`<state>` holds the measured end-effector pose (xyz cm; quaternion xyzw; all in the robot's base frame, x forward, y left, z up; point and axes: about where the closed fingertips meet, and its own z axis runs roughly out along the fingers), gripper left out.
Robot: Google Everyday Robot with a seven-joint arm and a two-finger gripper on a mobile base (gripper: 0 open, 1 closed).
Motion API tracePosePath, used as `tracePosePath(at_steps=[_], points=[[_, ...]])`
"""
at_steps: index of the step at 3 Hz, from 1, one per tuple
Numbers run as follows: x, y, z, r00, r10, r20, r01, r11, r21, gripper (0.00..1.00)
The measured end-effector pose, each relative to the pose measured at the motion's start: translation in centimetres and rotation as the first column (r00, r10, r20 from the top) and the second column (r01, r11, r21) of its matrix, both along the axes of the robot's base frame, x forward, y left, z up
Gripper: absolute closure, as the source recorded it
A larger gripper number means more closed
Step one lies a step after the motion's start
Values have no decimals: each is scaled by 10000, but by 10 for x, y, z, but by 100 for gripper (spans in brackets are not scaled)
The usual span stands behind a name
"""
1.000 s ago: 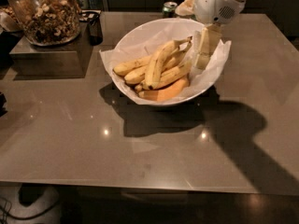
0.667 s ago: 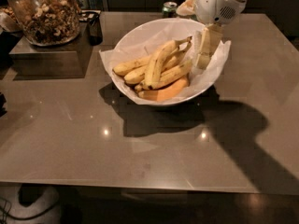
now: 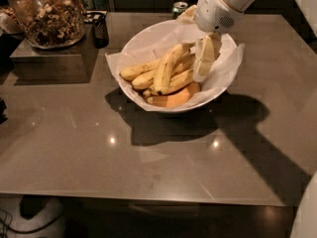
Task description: Pick banana from white bowl
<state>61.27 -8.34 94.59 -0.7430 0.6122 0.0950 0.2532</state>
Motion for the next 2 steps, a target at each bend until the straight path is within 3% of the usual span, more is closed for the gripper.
tracePosePath(at_steps=[2], points=[[11,8,-16,9991,227,-366,-217,9994,262,0]])
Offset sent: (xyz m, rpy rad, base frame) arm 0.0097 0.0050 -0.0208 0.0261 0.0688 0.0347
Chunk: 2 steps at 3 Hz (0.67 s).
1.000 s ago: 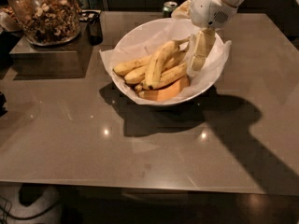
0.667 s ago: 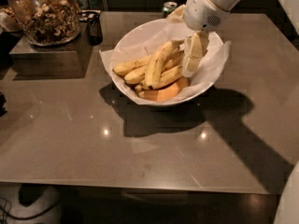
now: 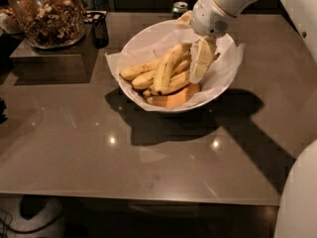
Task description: Pick banana from white bowl
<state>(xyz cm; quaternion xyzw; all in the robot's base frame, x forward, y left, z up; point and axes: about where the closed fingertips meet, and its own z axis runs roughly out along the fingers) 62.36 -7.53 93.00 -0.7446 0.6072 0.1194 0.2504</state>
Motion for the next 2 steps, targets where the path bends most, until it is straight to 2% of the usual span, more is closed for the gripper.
tracePosePath(at_steps=[1,2], points=[[2,4,-10,9996,74,-280,-70,9998,169,0],[4,7,-17,9990,67,-438,-52,9994,335,19]])
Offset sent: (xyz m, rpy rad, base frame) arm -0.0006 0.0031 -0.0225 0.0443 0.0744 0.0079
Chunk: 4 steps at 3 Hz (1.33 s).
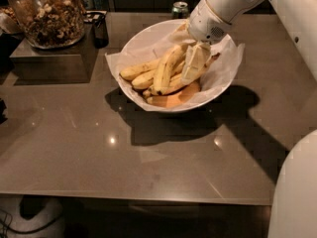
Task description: Pick banana from white bowl
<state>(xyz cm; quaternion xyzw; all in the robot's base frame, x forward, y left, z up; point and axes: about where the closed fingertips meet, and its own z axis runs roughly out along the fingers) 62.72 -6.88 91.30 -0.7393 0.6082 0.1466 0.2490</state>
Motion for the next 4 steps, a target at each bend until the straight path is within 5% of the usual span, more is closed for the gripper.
tracePosePath(at_steps=[3,4], points=[[0,0,0,10000,-1,2,1,10000,1,89],[-1,1,9,9992,-151,364,147,9998,107,100]])
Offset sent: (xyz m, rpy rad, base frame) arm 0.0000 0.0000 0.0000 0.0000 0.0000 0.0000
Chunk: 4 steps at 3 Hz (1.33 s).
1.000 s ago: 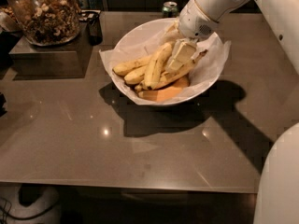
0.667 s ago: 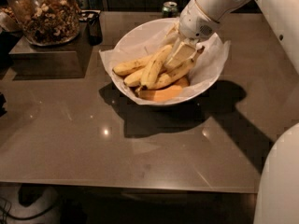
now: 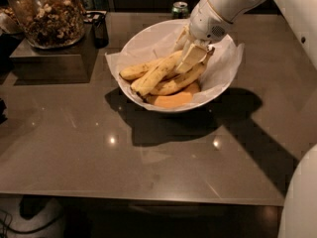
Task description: Pick banana from white bowl
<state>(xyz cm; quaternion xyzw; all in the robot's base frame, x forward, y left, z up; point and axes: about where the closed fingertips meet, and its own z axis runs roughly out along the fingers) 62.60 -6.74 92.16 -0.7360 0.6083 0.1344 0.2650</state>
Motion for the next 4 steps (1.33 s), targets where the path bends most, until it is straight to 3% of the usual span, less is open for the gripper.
tracePosePath(at_steps=[2,3,4], points=[[-35,-2,43,9931,-253,1144,192,9983,547,100],[-72,-7,63,9856,-688,1545,539,9937,983,100],[-116,-16,77,9710,-1382,1952,1119,9838,1402,100]])
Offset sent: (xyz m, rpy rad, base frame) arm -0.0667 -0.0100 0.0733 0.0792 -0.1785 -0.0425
